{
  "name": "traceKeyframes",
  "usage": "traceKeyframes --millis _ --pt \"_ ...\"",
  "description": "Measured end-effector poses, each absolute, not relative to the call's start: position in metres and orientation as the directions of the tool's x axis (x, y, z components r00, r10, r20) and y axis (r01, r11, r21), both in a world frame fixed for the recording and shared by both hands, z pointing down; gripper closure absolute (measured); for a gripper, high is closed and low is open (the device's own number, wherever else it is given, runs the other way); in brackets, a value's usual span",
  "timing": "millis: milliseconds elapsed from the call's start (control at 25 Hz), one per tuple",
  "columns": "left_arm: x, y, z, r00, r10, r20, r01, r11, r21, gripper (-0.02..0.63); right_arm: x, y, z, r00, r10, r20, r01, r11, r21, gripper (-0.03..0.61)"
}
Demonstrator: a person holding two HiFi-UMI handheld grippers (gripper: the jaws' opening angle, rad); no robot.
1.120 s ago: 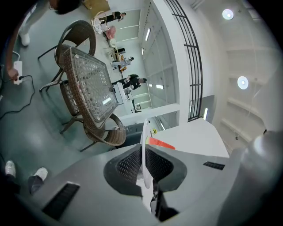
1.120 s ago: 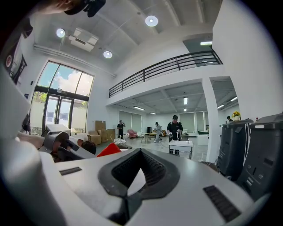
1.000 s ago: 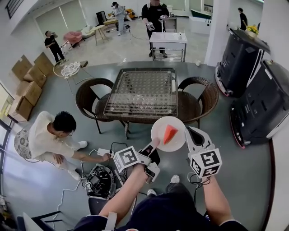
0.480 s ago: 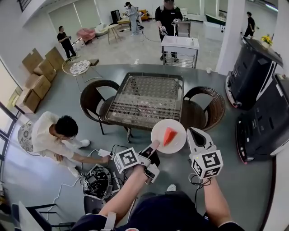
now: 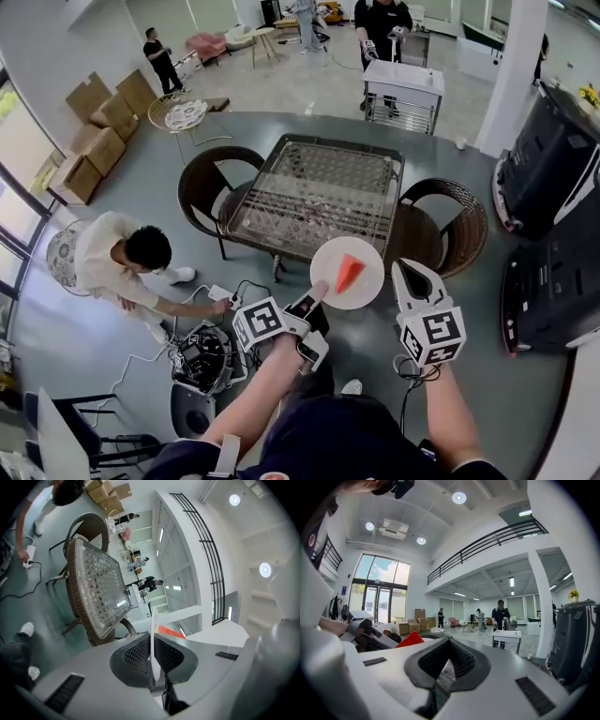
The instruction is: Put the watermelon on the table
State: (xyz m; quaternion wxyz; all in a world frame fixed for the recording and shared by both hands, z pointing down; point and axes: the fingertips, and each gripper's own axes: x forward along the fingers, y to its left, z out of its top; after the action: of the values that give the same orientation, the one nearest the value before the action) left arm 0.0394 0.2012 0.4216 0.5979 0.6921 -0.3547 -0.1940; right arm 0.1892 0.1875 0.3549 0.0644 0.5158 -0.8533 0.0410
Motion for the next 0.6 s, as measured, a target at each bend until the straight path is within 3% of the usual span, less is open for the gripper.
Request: traceKeyframes --millis 600 --pt "-0.006 0.086 0.455 0.628 -0.762 0.155 -0.243 -0.003 0.970 0.598 0.146 0.072 0.390 -0.492 -0.841 0.224 -0.862 0.507 0.013 0.575"
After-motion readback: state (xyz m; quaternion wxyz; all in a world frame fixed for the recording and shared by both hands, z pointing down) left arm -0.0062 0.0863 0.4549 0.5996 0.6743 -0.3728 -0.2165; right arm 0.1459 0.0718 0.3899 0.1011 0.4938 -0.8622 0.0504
